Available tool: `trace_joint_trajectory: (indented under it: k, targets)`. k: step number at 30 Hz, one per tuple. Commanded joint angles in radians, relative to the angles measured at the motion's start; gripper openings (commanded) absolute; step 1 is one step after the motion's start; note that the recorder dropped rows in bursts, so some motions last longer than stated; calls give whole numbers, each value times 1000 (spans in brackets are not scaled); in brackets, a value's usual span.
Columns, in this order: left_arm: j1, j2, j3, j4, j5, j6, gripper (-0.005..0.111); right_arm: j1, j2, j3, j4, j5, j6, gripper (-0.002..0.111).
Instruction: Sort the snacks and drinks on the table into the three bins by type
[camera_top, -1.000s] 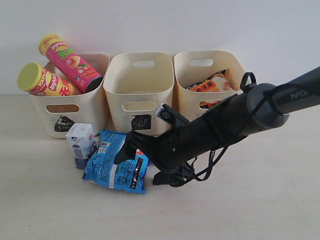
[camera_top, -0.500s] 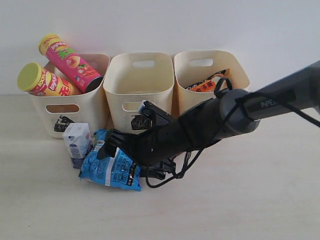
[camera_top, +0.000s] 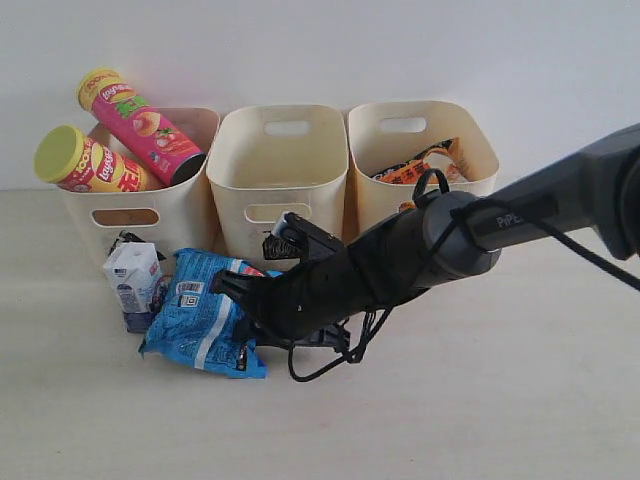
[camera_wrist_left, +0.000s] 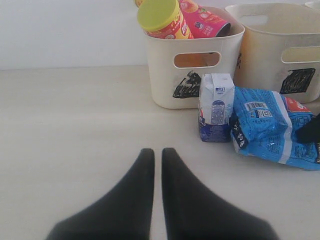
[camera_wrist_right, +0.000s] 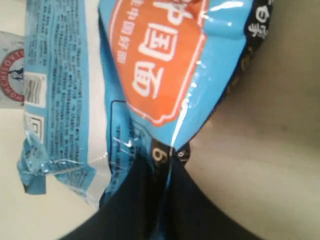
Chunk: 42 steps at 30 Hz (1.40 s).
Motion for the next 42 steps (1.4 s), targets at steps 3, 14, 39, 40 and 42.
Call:
trace_joint_trajectory:
  k: [3, 14, 39, 40, 42]
  targets:
    - [2, -3, -1, -11, -2, 3, 4, -27, -77, 17, -112, 23, -11, 0]
    - [2, -3, -1, -11, -2, 3, 4, -128, -290, 136, -199, 195, -113, 0]
    - [2, -3, -1, -11, -2, 3, 4, -168, -263, 133, -376, 82, -146, 102]
    - [2, -3, -1, -11, -2, 3, 4, -145, -253, 133, -376, 16, -148, 103]
    - [2, -3, -1, -11, -2, 3, 4, -133, -237, 130, -376, -28, -151, 103]
